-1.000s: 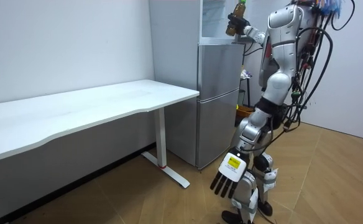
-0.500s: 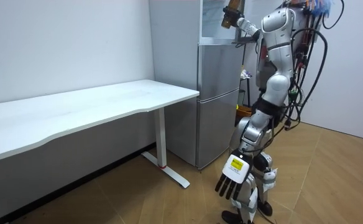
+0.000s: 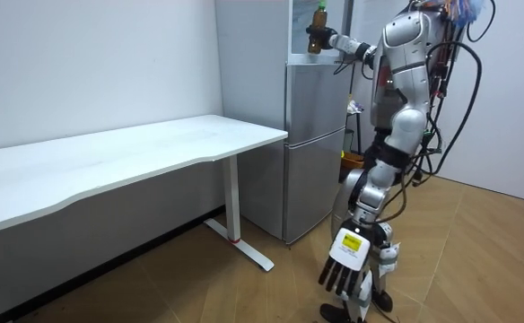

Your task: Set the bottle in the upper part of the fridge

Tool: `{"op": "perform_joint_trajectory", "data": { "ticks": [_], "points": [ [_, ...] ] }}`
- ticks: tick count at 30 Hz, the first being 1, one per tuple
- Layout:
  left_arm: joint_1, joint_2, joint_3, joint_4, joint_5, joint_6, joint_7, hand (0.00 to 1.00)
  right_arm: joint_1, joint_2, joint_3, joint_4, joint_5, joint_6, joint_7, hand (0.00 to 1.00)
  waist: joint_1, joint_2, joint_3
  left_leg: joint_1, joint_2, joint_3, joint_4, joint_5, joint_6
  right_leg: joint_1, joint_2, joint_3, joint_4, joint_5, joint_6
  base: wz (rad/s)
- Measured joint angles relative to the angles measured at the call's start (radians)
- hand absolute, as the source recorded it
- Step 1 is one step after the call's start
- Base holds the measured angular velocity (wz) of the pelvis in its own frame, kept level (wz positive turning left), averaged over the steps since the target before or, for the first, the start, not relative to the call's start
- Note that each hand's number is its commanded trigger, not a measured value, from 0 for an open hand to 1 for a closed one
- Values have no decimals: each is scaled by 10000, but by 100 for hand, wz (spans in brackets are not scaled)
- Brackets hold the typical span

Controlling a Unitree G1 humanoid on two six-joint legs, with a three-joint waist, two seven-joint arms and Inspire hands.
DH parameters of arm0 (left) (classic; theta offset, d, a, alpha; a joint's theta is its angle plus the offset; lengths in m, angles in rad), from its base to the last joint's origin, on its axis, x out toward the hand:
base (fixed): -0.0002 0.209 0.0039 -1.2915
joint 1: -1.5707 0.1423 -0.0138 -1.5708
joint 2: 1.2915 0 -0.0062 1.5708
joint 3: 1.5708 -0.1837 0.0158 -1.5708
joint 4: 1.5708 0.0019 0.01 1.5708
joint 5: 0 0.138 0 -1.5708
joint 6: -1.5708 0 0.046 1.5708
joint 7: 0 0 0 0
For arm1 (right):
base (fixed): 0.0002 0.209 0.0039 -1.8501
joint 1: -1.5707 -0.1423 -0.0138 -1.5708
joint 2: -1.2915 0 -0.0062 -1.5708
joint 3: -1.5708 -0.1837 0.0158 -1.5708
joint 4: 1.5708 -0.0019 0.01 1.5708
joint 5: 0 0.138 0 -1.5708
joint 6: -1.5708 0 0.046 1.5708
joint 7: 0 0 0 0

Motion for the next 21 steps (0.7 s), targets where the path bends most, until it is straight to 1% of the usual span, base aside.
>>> {"op": "perform_joint_trajectory", "data": {
  "ticks": [3, 5, 6, 9, 10, 11, 12, 15, 16, 17, 18, 19, 20, 21],
  "points": [
    [79, 28, 1, 3, 1, 206, 1, 0, -206, -115, 354, 103, 0, 119, 49, 100, 16, -20, -23, -4, 6, -17, 2, 21, -7, 6, 6, -57, 0, 0, 0, 1],
    [80, 33, 1, 25, 5, 269, 1, 0, -244, -128, 458, 258, -23, 120, 59, 100, 144, -42, -40, 7, 12, -13, 3, 20, -9, 16, 11, -84, 2, 0, -1, -2],
    [81, 33, 1, 45, 5, 300, 1, 0, -268, -181, 524, 307, -31, 123, -19, 100, 273, -41, -48, -2, 13, -4, -2, 16, -10, 22, 14, -75, 3, 0, 0, 0],
    [93, 59, -25, 41, -16, 349, 9, 0, -285, -230, 601, 398, -9, 120, -144, 100, 517, -43, -48, 18, 13, -23, -2, 16, -10, 66, 14, -105, -7, 0, -1, 4],
    [127, 63, -25, 42, -53, 371, 34, 0, -284, -227, 616, 404, -2, 120, -181, 100, 572, -45, -47, 39, 13, -46, 0, 15, -10, 123, 14, -184, -17, 0, 0, 12],
    [160, 65, -25, 43, -88, 372, 41, 0, -284, -227, 655, 404, -2, 120, -216, 100, 589, -44, -40, 57, 10, -74, 1, 15, -10, 158, 14, -234, -21, 0, 0, 15],
    [241, 73, -25, 59, -100, 369, 42, 0, -283, -227, 763, 421, -6, 120, -236, 100, 648, -38, -18, 118, 10, -113, 3, 14, -12, 246, 16, -311, -26, 0, 0, 11],
    [433, 180, -24, 153, -107, 356, 37, 0, -269, -228, 1047, 529, -110, 109, -193, 100, 848, -77, 34, 178, 16, -174, 68, -13, -39, 383, 53, -338, -27, 0, 0, 10],
    [465, 235, -23, 197, -107, 346, 32, 0, -269, -228, 1100, 583, -196, 100, -204, 100, 958, -90, 40, 165, 15, -267, 97, -15, -44, 398, 64, -338, -27, 0, 0, 10],
    [472, 250, -20, 221, -106, 340, 31, 0, -269, -228, 1114, 623, -254, 94, -204, 100, 993, -93, 42, 158, 14, -281, 124, -17, -46, 409, 67, -339, -28, 1, 0, 8],
    [491, 258, -8, 230, -105, 332, 26, 0, -269, -228, 1142, 694, -367, 66, -212, 100, 1069, -87, 51, 147, 15, -316, 171, -24, -47, 438, 69, -343, -30, 1, 0, 13],
    [517, 260, -11, 232, -110, 312, 18, 0, -269, -228, 1188, 753, -393, 4, -216, 100, 1128, -50, 80, 94, 15, -371, 236, -29, -43, 445, 69, -353, -30, 0, 0, 12],
    [528, 261, -12, 232, -126, 301, 18, 0, -269, -229, 1243, 780, -389, -43, -223, 100, 1166, -59, 74, 81, 16, -376, 236, -29, -42, 436, 68, -345, -31, 0, 0, 12],
    [556, 275, -12, 235, -187, 299, 18, 0, -269, -229, 1404, 804, -400, -155, -305, 100, 1310, -44, 78, -7, 11, -425, 267, -28, -42, 396, 71, -379, -34, 0, 1, 8]
  ]
}}
